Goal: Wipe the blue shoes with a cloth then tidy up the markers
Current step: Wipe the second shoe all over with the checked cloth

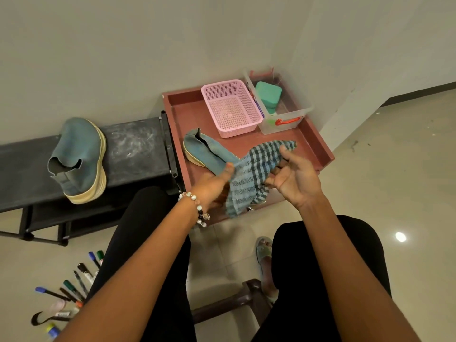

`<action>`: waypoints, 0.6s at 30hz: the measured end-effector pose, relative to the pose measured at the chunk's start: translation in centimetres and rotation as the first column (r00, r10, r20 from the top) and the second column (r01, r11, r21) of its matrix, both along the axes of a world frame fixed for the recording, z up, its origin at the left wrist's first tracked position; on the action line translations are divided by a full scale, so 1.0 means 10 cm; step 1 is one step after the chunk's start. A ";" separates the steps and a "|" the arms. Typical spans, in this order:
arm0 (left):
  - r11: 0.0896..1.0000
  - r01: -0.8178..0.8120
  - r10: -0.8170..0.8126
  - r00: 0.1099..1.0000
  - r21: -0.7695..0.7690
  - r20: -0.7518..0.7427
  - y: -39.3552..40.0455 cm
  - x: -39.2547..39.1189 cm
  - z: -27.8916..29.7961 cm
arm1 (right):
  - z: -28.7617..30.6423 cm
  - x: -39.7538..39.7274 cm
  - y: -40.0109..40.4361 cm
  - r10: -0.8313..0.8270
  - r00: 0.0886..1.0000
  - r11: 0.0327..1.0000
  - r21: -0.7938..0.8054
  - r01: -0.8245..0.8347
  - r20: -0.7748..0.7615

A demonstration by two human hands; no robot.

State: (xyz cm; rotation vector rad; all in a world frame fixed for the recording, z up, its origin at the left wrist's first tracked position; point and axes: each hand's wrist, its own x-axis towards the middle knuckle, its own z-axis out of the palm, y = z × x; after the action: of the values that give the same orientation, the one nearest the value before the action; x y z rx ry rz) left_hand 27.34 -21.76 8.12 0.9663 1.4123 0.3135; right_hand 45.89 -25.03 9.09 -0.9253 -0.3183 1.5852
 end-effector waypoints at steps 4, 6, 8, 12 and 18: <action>0.989 -0.053 0.087 0.962 -0.135 0.258 -0.02 0.08 -0.07 | 0.02 -0.12 0.00 0.047 0.986 0.998 0.038 -0.054 0.157; 0.976 -0.197 0.215 0.921 -0.087 0.324 0.01 0.07 -0.11 | 0.05 -0.15 0.02 0.019 0.959 0.999 0.039 -0.031 0.282; 0.945 -0.311 0.325 0.847 -0.104 0.421 0.04 0.05 -0.10 | 0.07 -0.15 0.03 -0.016 0.900 0.999 0.043 -0.003 0.436; 0.864 -0.490 0.471 0.711 -0.114 0.522 0.16 -0.01 -0.08 | 0.06 -0.12 0.06 -0.094 0.896 0.994 -0.012 0.110 0.434; 0.858 -0.475 0.356 0.825 0.197 0.438 0.22 -0.06 -0.11 | 0.01 -0.08 0.08 -0.133 0.959 0.978 -0.124 0.168 0.250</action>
State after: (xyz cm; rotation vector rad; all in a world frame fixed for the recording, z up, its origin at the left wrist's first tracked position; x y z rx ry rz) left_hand 26.74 -19.58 6.99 0.7622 1.2129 1.0258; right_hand 45.04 -24.26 9.21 -1.2299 -0.2974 1.3708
